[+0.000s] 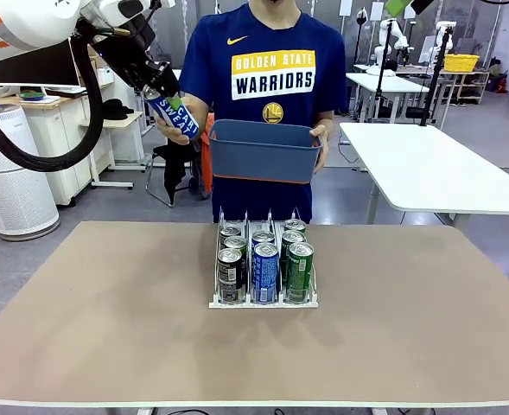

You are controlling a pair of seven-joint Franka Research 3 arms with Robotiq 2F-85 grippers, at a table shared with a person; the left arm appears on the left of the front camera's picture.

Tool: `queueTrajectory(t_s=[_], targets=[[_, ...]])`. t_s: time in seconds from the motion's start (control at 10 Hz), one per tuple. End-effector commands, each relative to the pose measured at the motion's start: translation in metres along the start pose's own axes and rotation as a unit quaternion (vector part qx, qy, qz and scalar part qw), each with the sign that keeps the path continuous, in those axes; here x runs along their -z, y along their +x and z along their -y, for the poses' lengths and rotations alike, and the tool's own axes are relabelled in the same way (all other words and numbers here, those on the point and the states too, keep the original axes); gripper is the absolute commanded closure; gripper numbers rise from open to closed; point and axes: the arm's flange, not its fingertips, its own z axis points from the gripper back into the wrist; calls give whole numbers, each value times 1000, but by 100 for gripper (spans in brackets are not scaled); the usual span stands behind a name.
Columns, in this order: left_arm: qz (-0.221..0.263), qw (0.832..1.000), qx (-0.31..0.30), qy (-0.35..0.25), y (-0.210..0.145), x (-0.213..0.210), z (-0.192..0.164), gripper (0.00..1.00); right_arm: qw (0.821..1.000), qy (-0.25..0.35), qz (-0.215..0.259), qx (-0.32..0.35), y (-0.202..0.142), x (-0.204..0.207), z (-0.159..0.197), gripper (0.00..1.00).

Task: Fill the beverage cans into the dispenser.
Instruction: Place the picked Ionic drink in the line of the Automatic Can Dispenser with the same cans.

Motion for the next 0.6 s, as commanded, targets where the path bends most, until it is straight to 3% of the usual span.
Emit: queueTrajectory(t_s=[0.0,0.5], targets=[[3,1000,1,-4,-1,-1,-3,100,1000,0,0,0,-1,1,0,0],[3,1000,1,-4,-1,-1,-3,100,1000,0,0,0,-1,1,0,0]])
